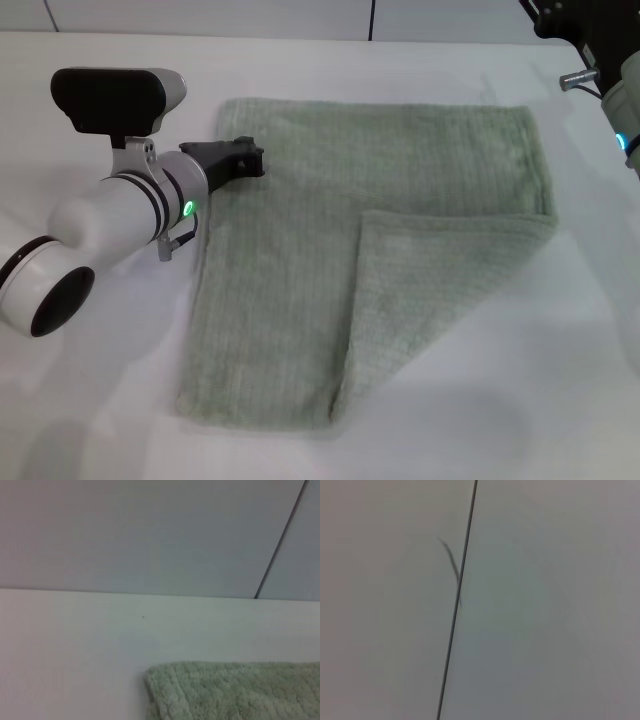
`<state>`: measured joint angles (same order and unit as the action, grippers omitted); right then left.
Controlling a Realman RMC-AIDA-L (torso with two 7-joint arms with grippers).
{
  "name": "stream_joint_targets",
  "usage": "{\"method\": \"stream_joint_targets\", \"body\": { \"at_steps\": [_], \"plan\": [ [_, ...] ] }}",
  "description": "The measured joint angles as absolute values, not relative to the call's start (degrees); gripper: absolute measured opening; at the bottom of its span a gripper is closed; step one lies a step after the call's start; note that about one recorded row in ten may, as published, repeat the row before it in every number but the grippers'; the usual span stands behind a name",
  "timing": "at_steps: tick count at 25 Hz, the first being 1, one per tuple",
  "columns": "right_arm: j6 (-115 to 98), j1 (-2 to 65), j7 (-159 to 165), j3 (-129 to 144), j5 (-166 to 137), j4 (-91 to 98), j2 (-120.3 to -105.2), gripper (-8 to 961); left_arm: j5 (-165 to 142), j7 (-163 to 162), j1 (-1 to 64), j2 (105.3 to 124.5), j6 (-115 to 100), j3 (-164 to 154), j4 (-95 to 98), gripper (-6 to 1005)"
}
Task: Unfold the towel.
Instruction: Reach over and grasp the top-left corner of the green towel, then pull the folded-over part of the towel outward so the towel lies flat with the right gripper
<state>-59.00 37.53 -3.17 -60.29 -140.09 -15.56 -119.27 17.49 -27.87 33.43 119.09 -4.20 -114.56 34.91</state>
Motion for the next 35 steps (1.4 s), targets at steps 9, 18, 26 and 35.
{"method": "stream_joint_targets", "body": {
  "at_steps": [9,18,26,35],
  "plan": [
    [-58.97,37.52,-3.16,-60.29,-140.09,-15.63,-119.27,731,17.49,-27.87,33.15,119.09,-4.85,-115.13,34.89,-2],
    [-58.91,37.49,-2.89,-60.29,-140.09,-16.03,-119.27,732,17.49,-27.86,33.09,119.09,-4.85,-115.14,34.89,-2],
    [-53.38,34.96,-0.47,-60.38,-141.09,-24.83,-118.68,732,17.49,-27.86,32.52,119.01,-5.45,-115.14,35.07,-2],
    [-36.83,28.69,-0.67,-65.24,-146.89,-45.41,-116.1,732,17.49,-27.86,31.64,118.83,-5.1,-115.9,36.48,-2]
  ]
}}
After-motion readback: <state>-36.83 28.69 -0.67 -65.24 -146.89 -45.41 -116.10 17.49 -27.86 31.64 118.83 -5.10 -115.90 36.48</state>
